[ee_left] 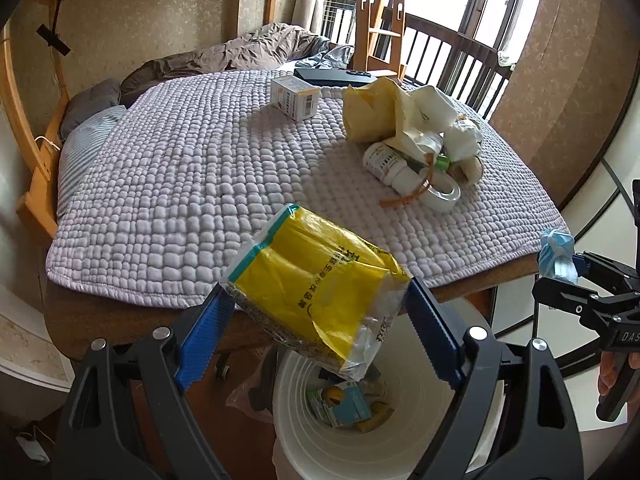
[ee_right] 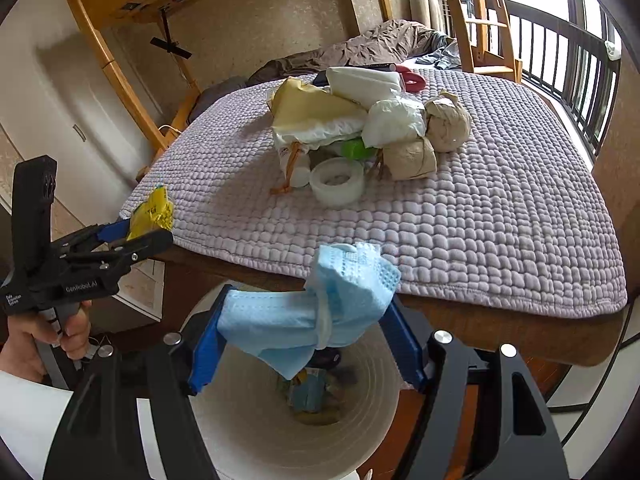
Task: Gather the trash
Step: 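Carry the yellow pack in the left gripper over the bucket while the right gripper carries the mask there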
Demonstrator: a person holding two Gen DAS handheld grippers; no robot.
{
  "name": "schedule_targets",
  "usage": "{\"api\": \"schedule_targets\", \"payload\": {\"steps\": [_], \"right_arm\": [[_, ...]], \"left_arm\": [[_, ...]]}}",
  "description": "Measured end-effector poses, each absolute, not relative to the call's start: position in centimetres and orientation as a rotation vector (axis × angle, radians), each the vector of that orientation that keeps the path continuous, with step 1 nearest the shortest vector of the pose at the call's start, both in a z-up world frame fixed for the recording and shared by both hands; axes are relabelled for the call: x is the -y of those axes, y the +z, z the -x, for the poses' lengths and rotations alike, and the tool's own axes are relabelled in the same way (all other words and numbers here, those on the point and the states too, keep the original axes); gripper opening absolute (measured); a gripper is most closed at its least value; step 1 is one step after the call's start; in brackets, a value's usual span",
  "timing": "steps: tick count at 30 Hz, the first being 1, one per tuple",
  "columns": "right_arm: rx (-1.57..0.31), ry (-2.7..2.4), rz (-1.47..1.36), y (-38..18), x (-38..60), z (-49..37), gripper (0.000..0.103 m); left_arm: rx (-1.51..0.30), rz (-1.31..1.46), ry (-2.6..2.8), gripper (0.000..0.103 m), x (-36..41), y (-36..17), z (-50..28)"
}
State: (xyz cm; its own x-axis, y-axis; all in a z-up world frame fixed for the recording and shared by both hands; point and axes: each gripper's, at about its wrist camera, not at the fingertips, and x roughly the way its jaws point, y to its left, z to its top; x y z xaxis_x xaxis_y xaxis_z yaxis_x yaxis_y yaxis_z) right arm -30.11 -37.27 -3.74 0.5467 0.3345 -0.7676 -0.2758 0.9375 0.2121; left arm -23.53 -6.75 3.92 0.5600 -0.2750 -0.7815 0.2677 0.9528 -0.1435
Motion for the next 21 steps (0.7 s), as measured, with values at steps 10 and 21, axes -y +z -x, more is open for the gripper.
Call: {"api": "schedule_targets", "payload": {"steps": [10, 21], "right_arm": [[-0.966, 0.381, -0.085, -4.5, 37.0, 31.1, 0.069], [-1.013, 0.42, -0.086, -5.3, 36.1, 31.4, 0.069]], "left_arm": [[-0.943, -0.002, -0.387, 0.088, 7.6, 3.4, 24.8], [-0.985, -0.065, -0.482, 0.088, 8.6, 2.3, 26.2]]}}
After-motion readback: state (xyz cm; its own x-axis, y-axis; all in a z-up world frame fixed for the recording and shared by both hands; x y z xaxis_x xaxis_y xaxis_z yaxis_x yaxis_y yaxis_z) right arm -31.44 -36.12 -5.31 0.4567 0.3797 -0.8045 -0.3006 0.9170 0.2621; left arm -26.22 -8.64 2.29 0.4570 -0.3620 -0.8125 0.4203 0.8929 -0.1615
